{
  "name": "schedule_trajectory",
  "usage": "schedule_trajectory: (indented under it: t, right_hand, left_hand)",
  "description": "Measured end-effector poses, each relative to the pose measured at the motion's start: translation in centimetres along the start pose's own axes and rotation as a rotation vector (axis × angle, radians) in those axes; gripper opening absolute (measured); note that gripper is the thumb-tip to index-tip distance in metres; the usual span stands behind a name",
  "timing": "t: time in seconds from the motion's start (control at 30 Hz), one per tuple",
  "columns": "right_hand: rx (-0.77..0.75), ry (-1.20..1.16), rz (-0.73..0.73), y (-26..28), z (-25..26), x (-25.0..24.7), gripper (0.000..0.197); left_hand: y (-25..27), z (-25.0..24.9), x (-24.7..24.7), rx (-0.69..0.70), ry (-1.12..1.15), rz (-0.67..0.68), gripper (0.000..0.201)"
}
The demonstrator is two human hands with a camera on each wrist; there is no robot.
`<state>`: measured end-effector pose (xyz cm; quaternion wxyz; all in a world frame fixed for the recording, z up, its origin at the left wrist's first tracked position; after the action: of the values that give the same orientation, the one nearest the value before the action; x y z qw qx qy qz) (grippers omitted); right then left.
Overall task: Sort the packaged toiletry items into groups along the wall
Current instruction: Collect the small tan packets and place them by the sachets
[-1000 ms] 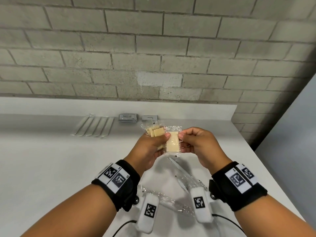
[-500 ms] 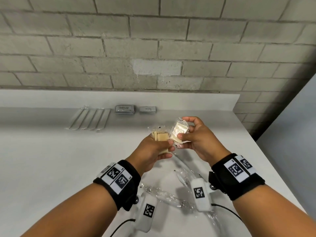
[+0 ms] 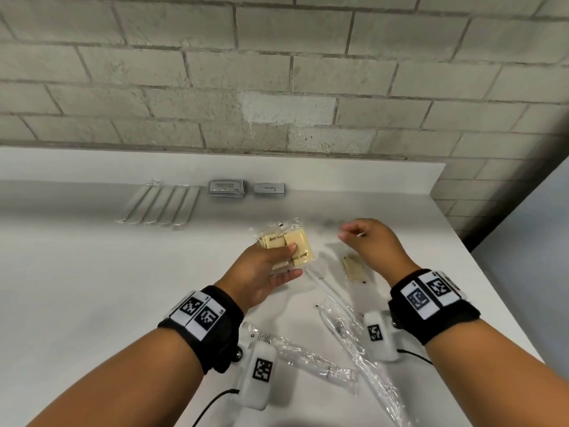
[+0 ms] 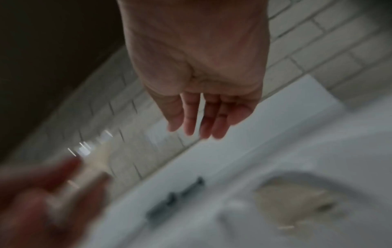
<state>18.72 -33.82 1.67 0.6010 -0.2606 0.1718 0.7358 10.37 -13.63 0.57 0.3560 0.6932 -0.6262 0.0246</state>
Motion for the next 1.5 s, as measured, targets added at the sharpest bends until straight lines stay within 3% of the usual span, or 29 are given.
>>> schedule_trajectory:
  t: [0.07, 0.13, 0.27, 0.43, 0.63, 0.77, 0.87, 0.97, 1.07, 1.27, 1.33, 1.43, 1.5]
  right_hand:
    - [0.049, -0.318, 0.182, 0.8, 2.2, 1.4, 0.007]
    - [0.032, -0.368, 0.272, 1.6, 3.4, 2.6, 0.004]
    - [0.011, -0.391, 0.211, 1.5, 3.5, 2.3, 0.008]
    - [0.009, -0.61, 0.24, 1.4, 4.0, 0.8, 0.01]
    - [-0.008, -0.464, 0.332, 1.5, 3.7, 0.2, 0.008]
    - [-0.048, -0.211, 0.458, 1.5, 4.8, 0.3, 0.009]
    - [-0.078, -0.222, 0.337, 1.0, 5.6, 0.1, 0.008]
    - [0.005, -0.468, 0.27, 1.3, 5.3, 0.7, 0.02]
    - [0.047, -0.583, 0.205, 2.2, 4.7, 1.7, 0.015]
    - [0.005, -0.443, 0.17, 1.6, 4.5, 0.6, 0.012]
    - [-0.019, -0.402, 0.167, 1.4, 4.8, 0.4, 0.002]
    - [0.004, -0.405, 0.154, 1.0, 4.7, 0.4, 0.021]
    - [0.017, -0.396, 0.143, 1.0, 4.6, 0.5, 0.015]
  left_hand:
    - [-0.2, 0.2, 0.3, -0.001, -0.011, 0.022, 0.026]
    - [-0.1, 0.2, 0.5, 0.006, -0.023, 0.055, 0.024]
    - [0.2, -0.1, 0.6, 0.019, 0.005, 0.063, 0.018]
    - [0.5, -0.5, -0.3, 0.035, 0.056, 0.013, 0.034]
    - [0.7, -0.8, 0.1, 0.024, 0.011, -0.01, 0.034]
    - [1.1, -1.1, 1.0, 0.053, -0.186, 0.052, 0.012]
    - [1.1, -1.1, 1.7, 0.105, -0.218, 0.055, 0.013]
    - [1.0, -1.4, 1.8, 0.16, 0.004, 0.051, 0.014]
    - [0.8, -1.1, 1.6, 0.131, -0.023, 0.049, 0.015]
    - [0.7, -0.3, 1.3, 0.075, -0.276, 0.071, 0.017]
    - [0.6, -0.2, 1.5, 0.098, -0.248, 0.082, 0.017]
    - [0.4, -0.2, 1.6, 0.133, -0.119, 0.078, 0.015]
    - [0.4, -0.2, 1.6, 0.132, -0.097, 0.083, 0.014]
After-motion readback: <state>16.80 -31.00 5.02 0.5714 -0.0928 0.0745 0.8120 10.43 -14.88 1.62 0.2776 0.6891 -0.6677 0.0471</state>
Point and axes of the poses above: each hand's wrist, its own y-axis away from the middle knuckle, its own x-axis out of the palm, z = x × y, the point moved 2 cm from there along -y, towards the middle knuckle, and after that the axes turned 5 degrees about -x, right-handed, at the moved point
